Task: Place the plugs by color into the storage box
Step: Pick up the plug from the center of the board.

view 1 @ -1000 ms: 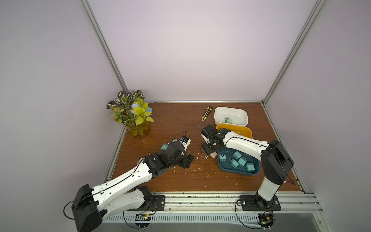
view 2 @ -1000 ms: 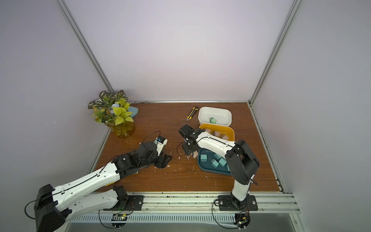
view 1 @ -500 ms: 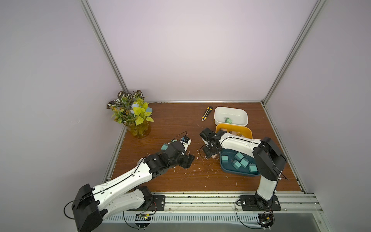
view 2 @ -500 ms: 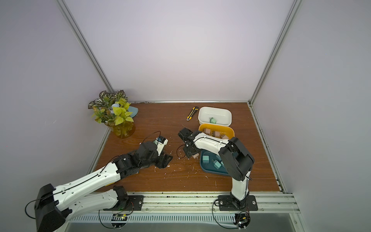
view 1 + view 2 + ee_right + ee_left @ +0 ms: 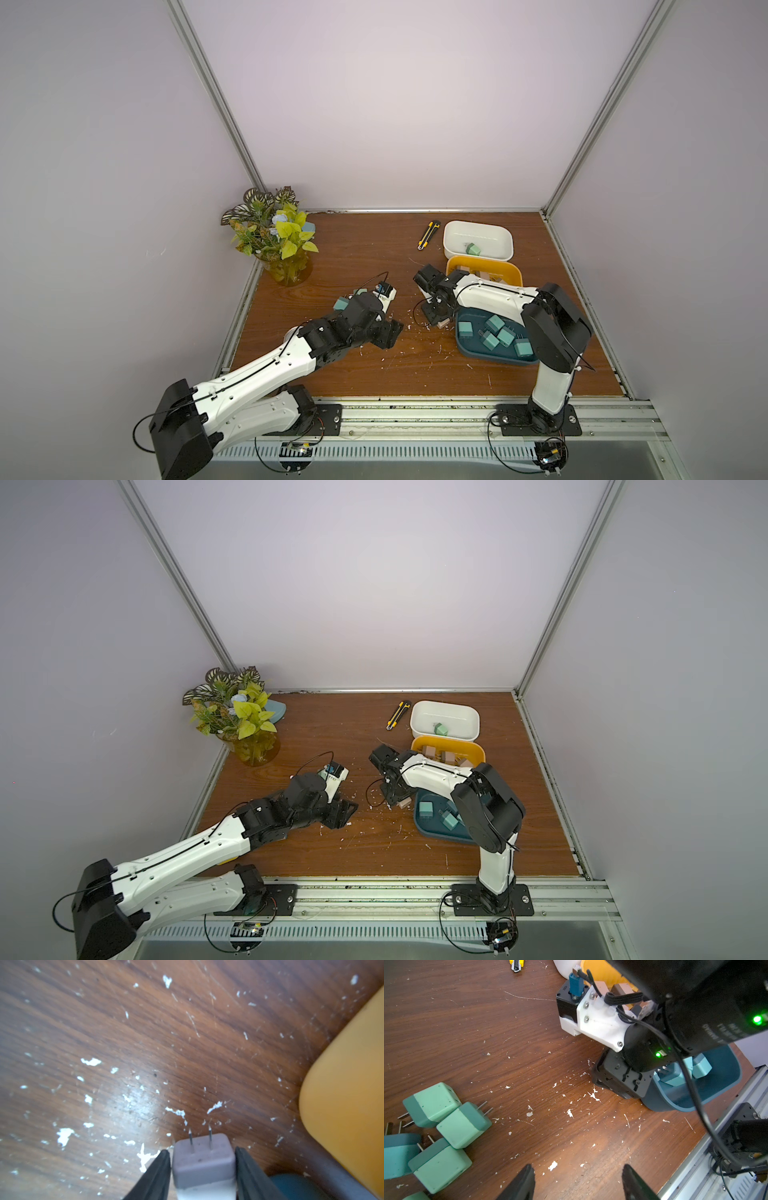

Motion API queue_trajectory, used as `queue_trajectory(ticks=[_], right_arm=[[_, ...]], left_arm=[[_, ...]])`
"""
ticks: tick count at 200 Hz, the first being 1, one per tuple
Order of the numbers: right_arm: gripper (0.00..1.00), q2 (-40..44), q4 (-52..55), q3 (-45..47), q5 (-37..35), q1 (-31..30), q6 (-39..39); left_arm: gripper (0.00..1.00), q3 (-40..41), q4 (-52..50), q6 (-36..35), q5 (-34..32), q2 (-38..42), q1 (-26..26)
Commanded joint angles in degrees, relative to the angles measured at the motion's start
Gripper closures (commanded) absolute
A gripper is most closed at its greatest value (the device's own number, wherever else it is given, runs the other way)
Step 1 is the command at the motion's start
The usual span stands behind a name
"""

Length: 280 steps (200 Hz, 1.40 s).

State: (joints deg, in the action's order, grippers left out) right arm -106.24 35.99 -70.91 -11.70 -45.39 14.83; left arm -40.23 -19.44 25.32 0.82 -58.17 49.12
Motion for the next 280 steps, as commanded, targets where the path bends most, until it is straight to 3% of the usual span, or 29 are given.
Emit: queue_trajectory(ticks=[1, 63, 158, 232, 280], right_arm=[[0.49, 0.36, 0.45, -0.79, 0.9, -0.1, 0.6], [0.59, 4.34, -0.55, -1.75, 1.78, -0.19, 1.25], [0.64, 11.43, -3.74, -3.12, 3.01, 0.8, 2.98], [0.65, 18.58, -4.7, -1.2, 3.8, 10.27, 4.36], [0.64, 21.66, -2.47, 1.72, -1.65, 19.24, 2.92]], left_arm=[[0.32, 0.67, 0.55, 0.47, 0.05, 0.43, -0.43], [0.31, 0.97, 1.12, 0.43, -0.25, 0.52, -0.41], [0.31, 0.95, 3.96, 0.21, -1.88, 0.28, -0.4], [0.31, -3.4, 8.76, -0.9, -0.22, -6.91, -0.39], [0.32, -5.78, 11.25, -0.38, 2.4, -11.22, -0.43]])
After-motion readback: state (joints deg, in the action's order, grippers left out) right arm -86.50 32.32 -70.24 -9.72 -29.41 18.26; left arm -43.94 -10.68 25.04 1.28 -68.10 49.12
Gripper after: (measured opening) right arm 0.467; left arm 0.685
